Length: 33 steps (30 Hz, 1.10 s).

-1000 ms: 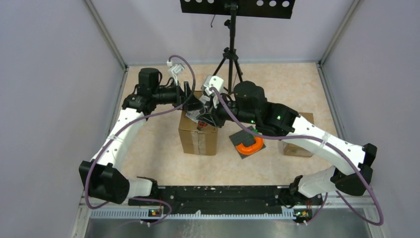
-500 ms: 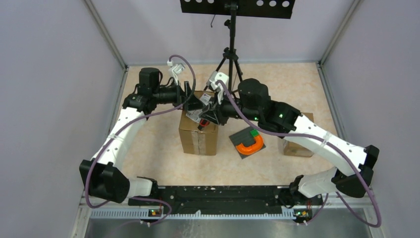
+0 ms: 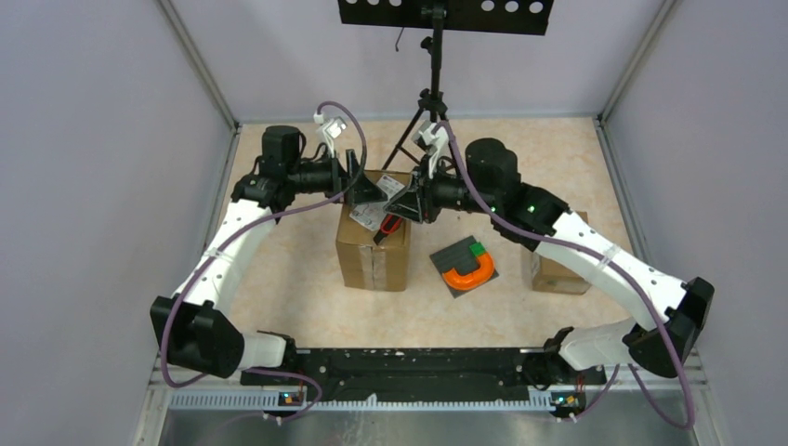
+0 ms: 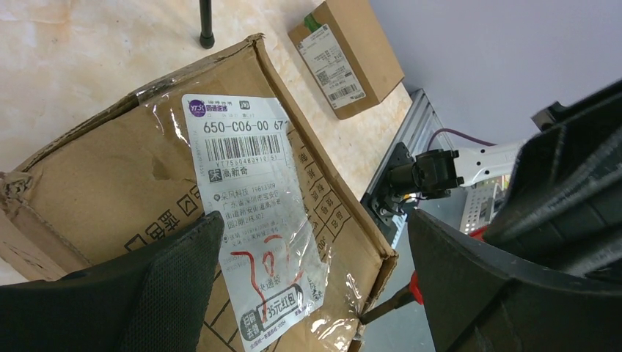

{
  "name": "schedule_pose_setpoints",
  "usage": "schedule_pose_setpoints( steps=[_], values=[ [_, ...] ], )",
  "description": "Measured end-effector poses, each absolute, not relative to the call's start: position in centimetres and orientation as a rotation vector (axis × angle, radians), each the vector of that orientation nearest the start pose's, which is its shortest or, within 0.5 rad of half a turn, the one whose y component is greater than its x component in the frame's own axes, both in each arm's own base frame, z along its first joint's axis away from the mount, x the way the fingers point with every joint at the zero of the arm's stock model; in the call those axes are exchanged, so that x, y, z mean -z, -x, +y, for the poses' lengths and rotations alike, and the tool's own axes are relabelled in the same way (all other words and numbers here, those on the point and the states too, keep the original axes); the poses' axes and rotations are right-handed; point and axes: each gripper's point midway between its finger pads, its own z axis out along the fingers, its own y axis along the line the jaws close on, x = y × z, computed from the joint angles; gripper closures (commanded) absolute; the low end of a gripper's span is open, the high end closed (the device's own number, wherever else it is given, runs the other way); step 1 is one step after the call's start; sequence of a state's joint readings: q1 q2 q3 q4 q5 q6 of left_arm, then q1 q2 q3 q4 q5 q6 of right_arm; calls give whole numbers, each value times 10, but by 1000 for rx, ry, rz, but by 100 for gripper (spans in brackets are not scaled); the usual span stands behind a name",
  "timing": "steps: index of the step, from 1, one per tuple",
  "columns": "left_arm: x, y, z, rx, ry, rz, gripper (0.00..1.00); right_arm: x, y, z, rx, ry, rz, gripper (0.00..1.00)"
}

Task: Unpack the express box
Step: Cut the express box at the center of the board.

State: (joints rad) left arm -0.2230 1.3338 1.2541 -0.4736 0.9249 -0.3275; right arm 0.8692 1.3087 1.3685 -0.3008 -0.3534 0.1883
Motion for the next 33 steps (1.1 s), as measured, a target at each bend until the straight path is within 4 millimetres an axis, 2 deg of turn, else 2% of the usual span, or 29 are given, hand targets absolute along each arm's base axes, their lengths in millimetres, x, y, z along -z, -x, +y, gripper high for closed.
schedule_pose_setpoints(
  steps=[7, 14, 33],
  values=[
    [-288, -292, -218, 1303, -443, 2090, 2, -340, -227, 351, -1148, 791, 1782, 100],
    [-287, -294, -218, 1296, -413, 2098, 2, -337, -229, 353, -1209, 757, 1820, 100],
    [-287, -297, -220, 1296, -392, 2094, 2, -342, -224, 358, -1176, 848, 1807, 100]
  ],
)
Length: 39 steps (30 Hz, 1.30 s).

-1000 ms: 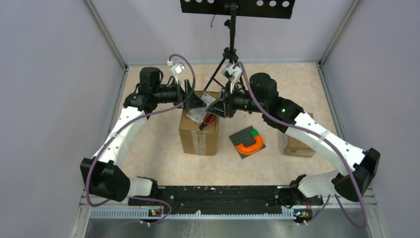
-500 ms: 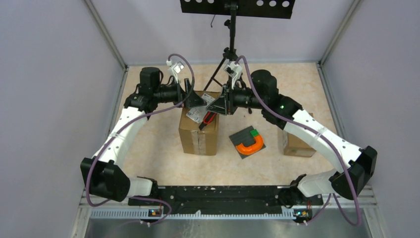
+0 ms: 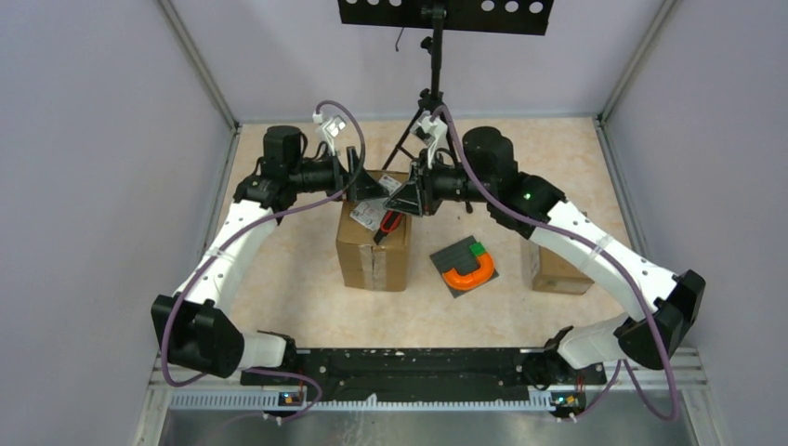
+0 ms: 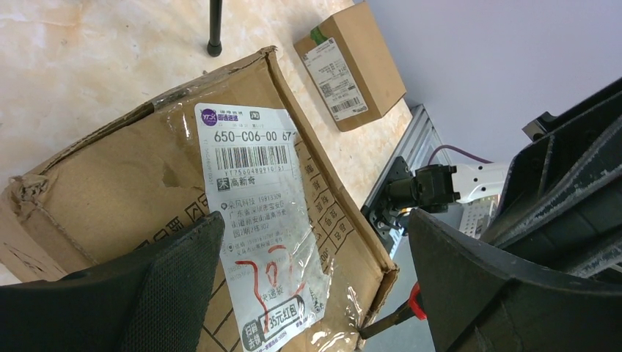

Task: Unpack the express box
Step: Cut the express box at the center of the board.

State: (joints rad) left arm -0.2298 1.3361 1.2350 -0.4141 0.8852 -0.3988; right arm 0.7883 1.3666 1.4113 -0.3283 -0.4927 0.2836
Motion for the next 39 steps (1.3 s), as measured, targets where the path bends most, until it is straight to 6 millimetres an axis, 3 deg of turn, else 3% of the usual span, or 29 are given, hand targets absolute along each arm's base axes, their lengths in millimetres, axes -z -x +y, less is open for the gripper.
schedule_pose_setpoints(
  steps=[13, 24, 39],
  values=[
    [-283, -302, -220, 1287, -383, 2105, 2, -332, -222, 369, -1143, 894, 1794, 100],
    [-284, -304, -223, 1284, -404, 2090, 2, -351, -218, 364, -1122, 912, 1784, 100],
    [-285, -306, -223, 1267, -459, 2067, 2, -358, -220, 358, -1058, 925, 1784, 100]
  ],
)
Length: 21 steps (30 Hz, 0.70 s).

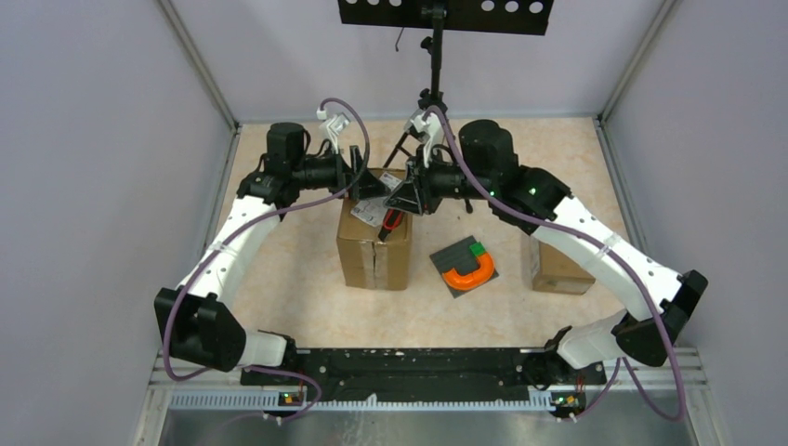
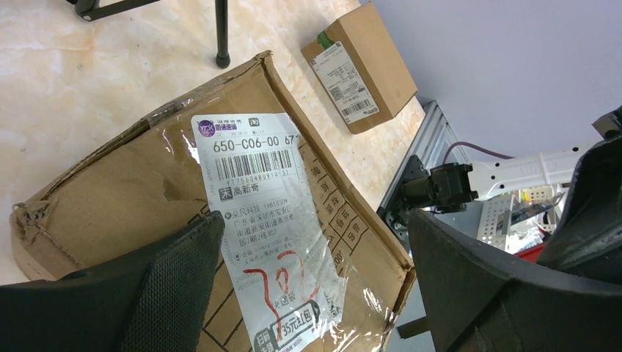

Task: Unpack the express box
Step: Cut the express box at the center of the board.

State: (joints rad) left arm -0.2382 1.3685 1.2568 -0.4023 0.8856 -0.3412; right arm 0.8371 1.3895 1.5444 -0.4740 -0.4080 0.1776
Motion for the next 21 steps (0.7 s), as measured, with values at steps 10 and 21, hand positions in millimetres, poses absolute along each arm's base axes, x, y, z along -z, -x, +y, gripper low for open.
schedule_pose_setpoints(
  steps=[10, 21],
  values=[
    [-284, -308, -222, 1250, -479, 2053, 2, -337, -214, 351, -1025, 955, 1866, 100],
    [-284, -309, -223, 1247, -484, 2049, 2, -355, -212, 348, -1045, 915, 1800, 100]
  ],
)
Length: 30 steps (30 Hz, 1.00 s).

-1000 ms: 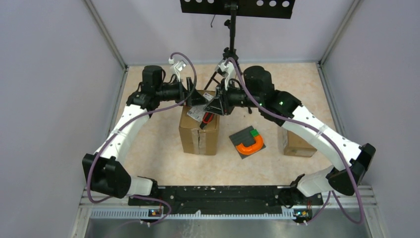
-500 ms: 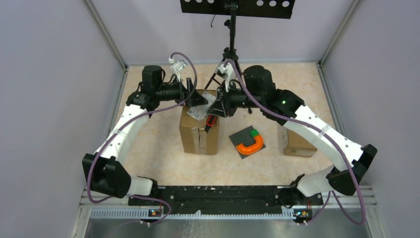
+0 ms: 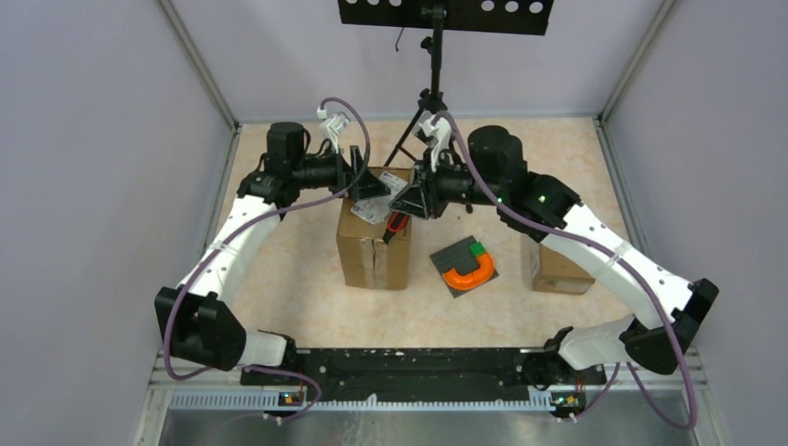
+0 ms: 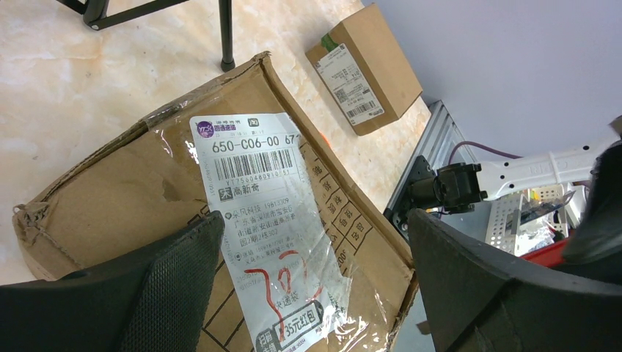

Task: Unpack the express box
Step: Cut the express box at the center of the board.

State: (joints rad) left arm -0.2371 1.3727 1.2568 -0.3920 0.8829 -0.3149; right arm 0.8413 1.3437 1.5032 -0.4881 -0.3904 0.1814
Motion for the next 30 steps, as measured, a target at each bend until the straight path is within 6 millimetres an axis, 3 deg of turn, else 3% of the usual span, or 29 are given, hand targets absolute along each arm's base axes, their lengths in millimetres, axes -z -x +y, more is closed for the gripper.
schedule_pose_setpoints(
  steps=[4, 11, 18, 27, 30],
  values=[
    [-284, -309, -223, 1247, -484, 2049, 2, -376, -212, 346, -1052, 885, 1725, 100],
    [-284, -309, -223, 1247, -484, 2049, 2, -388, -218, 347, -1067, 851, 1677, 100],
    [-284, -309, -223, 1247, -484, 2049, 2, -384, -219, 350, -1079, 852, 1675, 100],
    [-284, -309, -223, 1247, -484, 2049, 2, -358, -222, 349, -1070, 858, 1731, 100],
    [-284, -309, -222, 1246, -484, 2048, 2, -358, -222, 349, -1070, 855, 1730, 100]
  ],
)
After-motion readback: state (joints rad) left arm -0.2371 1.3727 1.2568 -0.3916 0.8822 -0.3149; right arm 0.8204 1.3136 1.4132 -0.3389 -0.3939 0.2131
